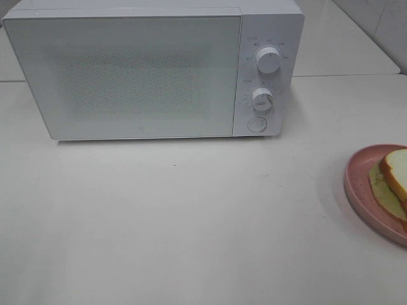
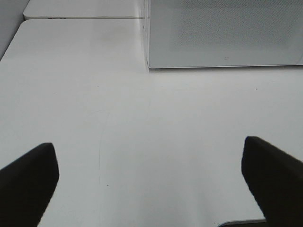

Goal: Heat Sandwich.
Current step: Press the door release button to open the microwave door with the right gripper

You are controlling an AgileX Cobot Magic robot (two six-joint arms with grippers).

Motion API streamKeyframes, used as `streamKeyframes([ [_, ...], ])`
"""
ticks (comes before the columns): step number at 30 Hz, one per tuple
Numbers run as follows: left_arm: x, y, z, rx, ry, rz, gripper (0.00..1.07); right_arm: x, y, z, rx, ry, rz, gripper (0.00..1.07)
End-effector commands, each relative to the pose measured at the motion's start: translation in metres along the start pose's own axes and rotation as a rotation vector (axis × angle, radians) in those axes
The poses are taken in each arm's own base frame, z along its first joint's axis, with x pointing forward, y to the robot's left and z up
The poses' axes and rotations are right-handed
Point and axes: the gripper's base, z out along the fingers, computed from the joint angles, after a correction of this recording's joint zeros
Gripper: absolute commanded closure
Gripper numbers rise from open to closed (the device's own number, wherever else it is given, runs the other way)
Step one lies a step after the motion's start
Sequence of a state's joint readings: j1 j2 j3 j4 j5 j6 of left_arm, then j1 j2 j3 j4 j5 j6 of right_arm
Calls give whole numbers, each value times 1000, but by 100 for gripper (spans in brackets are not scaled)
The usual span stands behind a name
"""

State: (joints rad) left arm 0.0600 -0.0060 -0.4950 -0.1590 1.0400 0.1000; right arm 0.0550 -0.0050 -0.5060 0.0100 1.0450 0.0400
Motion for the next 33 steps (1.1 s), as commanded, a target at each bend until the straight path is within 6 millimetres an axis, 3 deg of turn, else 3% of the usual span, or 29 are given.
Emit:
streamKeyframes([
  [1, 2, -1, -3, 6, -25, -6, 5, 2, 0, -3, 0, -31, -2, 31],
  [17, 2, -1, -3, 6, -25, -6, 5, -1, 0, -5, 0, -43, -2, 31],
  [22, 2, -1, -3, 6, -25, -6, 5, -16, 1, -8, 2, -48, -2, 31],
  [33, 2, -1, -3, 6, -25, -6, 5, -41, 2, 15, 4, -13, -1, 31],
])
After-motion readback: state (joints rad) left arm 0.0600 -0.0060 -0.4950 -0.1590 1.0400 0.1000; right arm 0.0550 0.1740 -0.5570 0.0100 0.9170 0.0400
